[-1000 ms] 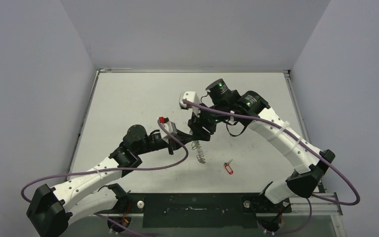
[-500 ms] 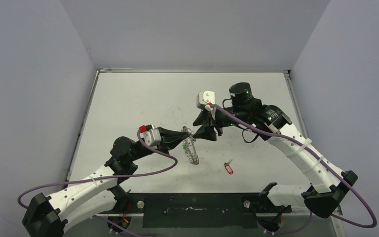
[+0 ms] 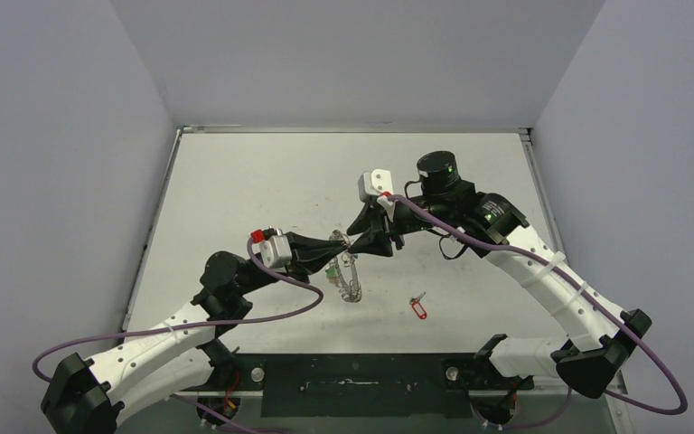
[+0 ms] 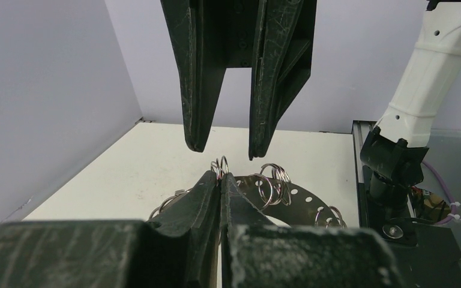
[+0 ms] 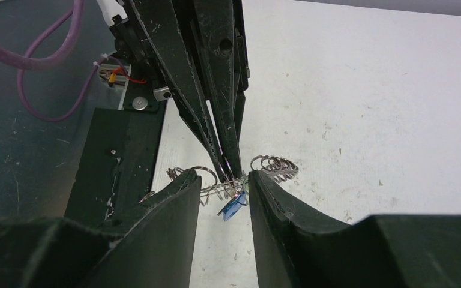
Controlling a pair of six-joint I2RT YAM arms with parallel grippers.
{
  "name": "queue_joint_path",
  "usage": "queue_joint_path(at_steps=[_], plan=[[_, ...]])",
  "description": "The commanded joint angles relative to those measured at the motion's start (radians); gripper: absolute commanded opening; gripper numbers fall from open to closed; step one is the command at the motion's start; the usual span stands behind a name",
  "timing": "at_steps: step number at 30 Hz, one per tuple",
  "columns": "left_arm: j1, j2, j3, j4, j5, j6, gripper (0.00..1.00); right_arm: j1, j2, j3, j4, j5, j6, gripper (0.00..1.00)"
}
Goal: Put the keys on the keyring
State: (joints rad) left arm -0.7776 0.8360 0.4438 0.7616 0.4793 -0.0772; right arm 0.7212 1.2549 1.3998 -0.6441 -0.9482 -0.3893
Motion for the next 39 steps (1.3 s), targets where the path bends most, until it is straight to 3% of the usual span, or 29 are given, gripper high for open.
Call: queue_joint_path(at_steps=[1, 10, 15, 23, 28, 39], plan=[[-0.005, -0.009, 0.032, 0.103, 0.010, -0.022, 0.00, 0.003, 0.016, -0.008, 0.047, -0.051, -0.032, 0.36], [-0.005, -0.004, 0.040, 0.105, 0.018, -0.027, 0.00, 0.003, 0.046, -0.008, 0.052, -0.086, -0.038, 0.22], [-0.003, -0.007, 0.038, 0.107, 0.016, -0.029, 0.00, 0.003, 0.053, -0.007, 0.044, -0.095, -0.042, 0.00], [-0.004, -0.026, 0.030, 0.070, -0.015, -0.019, 0.00, 0.003, 0.066, 0.045, -0.034, -0.048, -0.019, 0.00], [-0.003, -0.080, 0.044, -0.089, -0.059, 0.023, 0.28, 0.003, 0.102, 0.140, -0.191, 0.034, -0.030, 0.00], [-0.003, -0.064, 0.297, -0.646, -0.068, 0.148, 0.45, 0.067, 0.247, 0.405, -0.556, 0.299, -0.043, 0.00]])
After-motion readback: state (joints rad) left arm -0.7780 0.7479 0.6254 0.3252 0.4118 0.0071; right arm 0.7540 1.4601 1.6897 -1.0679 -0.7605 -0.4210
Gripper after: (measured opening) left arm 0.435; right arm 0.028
